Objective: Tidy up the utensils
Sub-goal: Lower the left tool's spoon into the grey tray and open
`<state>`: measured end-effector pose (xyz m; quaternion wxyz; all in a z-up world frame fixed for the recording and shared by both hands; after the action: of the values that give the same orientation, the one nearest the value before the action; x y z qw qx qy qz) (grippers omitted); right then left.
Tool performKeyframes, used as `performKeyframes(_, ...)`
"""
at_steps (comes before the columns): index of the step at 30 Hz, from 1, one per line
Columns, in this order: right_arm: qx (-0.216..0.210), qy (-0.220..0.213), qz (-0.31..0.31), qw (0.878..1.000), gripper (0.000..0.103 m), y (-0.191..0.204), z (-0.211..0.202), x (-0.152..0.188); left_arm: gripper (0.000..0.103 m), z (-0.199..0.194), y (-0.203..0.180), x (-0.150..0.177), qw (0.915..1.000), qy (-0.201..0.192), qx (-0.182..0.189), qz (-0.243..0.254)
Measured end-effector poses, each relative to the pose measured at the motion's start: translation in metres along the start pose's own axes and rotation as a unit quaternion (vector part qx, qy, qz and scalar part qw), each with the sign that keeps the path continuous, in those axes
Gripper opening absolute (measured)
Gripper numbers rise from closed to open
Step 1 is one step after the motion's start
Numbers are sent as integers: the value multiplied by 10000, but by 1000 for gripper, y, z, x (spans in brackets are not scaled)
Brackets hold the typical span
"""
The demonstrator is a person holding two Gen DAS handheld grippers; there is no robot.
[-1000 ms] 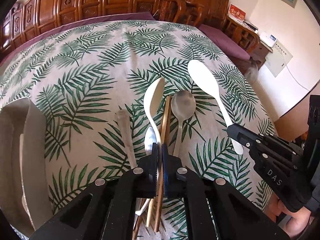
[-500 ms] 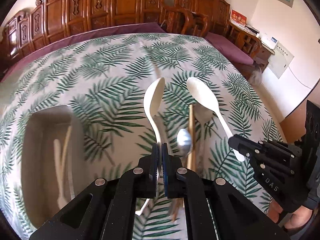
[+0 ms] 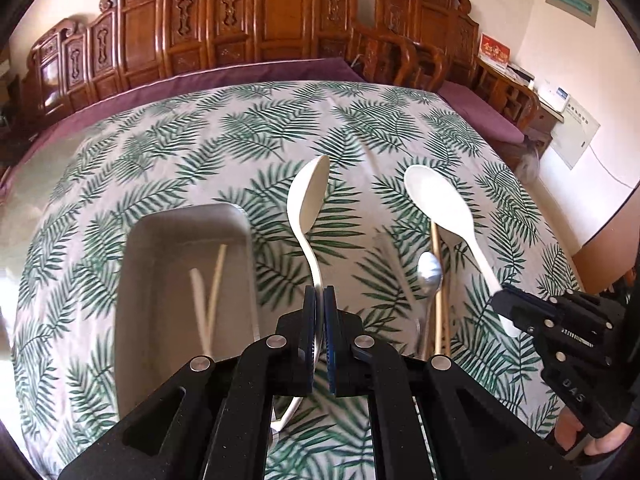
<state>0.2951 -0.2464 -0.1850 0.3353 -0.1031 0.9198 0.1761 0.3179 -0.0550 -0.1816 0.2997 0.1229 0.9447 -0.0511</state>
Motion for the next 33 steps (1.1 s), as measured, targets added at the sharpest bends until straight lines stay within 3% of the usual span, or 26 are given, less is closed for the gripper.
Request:
performKeyframes(9, -179, -61, -309, 9993, 5, 38, -6, 4, 3, -13, 36, 19, 9998, -9, -173, -80)
performKeyframes(16, -296, -153, -365, 9988, 5, 57, -9, 7, 3, 2, 73, 34, 9982, 167, -340, -461)
performKeyframes(23, -385, -73, -469, 9981, 5, 73, -6, 14, 3, 17, 84, 46, 9969, 265, -485, -568)
performKeyframes(33, -390, 134, -468, 9981, 5, 76, 7, 21, 4, 30, 96, 54, 9959, 342, -412, -729)
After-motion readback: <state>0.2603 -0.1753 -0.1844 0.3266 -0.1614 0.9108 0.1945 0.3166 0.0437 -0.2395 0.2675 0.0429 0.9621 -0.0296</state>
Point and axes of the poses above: each gripper's, at about its wrist camera, not at the fingertips, and z roughly the way its jaws point, y to its left, x to its underside, the point moved 2 cm from there along z, roughly the way its jaws point, and after that the axes turned 7 degrees about z, right-handed, at the moved point
